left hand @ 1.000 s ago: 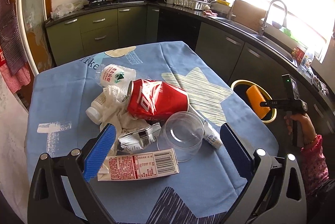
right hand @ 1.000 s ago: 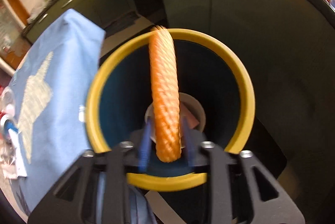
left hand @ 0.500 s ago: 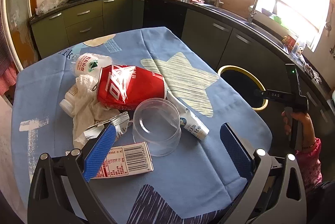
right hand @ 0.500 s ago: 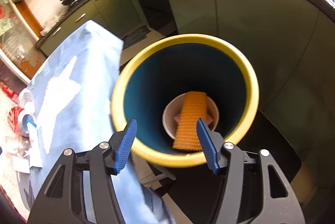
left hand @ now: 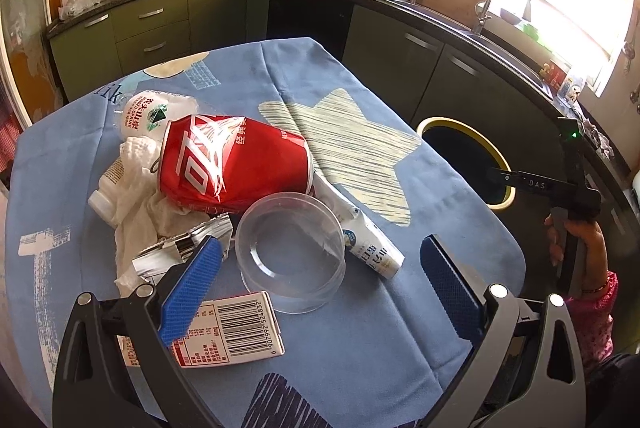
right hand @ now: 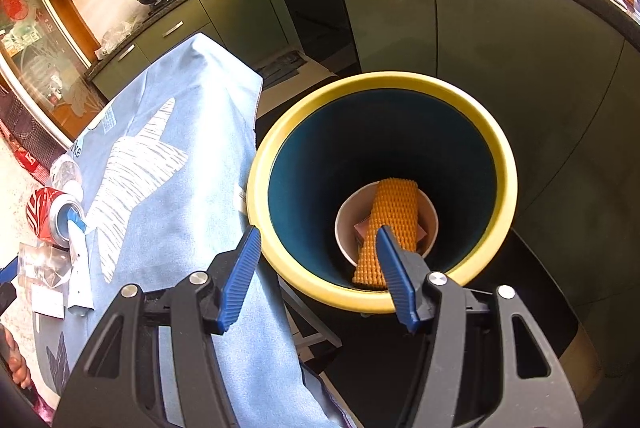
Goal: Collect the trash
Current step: 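Grasp the clear plastic bowl with the left gripper and lift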
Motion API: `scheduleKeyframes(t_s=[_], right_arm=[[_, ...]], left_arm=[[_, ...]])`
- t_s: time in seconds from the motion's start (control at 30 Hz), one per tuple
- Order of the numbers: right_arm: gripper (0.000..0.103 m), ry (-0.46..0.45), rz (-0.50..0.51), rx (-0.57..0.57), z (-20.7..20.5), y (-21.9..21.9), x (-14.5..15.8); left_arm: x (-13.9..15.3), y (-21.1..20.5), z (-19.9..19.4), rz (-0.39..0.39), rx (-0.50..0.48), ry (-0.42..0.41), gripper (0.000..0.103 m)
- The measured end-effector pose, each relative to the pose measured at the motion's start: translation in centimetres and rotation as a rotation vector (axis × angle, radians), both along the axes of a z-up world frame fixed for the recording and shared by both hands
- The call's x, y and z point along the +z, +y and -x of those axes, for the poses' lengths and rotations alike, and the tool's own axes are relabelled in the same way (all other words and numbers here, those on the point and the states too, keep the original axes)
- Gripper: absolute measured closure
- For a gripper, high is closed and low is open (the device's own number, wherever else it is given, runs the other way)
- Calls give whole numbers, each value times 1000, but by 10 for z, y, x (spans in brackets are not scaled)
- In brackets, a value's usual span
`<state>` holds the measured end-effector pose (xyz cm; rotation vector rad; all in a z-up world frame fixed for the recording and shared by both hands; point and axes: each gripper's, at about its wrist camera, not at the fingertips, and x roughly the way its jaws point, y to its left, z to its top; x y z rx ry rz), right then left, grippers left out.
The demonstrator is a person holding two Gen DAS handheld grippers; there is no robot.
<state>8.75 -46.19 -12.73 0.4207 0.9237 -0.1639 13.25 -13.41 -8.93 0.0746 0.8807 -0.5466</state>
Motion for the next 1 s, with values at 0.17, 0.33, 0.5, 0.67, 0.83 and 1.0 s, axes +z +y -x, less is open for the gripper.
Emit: scheduleKeyframes(t_s=[0.17, 0.33, 0.5, 0.67, 0.83, 1.0], right_arm=[[46, 3, -6, -2, -1, -1, -3], [46, 6, -8, -1, -2, -3, -5], [45, 6, -11, 5, -2, -1, -6], [45, 11, -9, 7, -2, -2, -8], [45, 19, -14, 5, -3, -4, -11], [45, 21, -20, 14, -5, -3, -14]], left_arm=[[4, -6, 4, 9, -18, -3, 7], [3, -7, 5, -26, -12, 0, 7], [-7, -11, -8, -33, 2, 26, 12], [-16, -21, -14, -60, -2, 34, 23], [-21, -24, -17, -93, 16, 15, 29], [-22, -21, -21, -85, 32, 15, 43]])
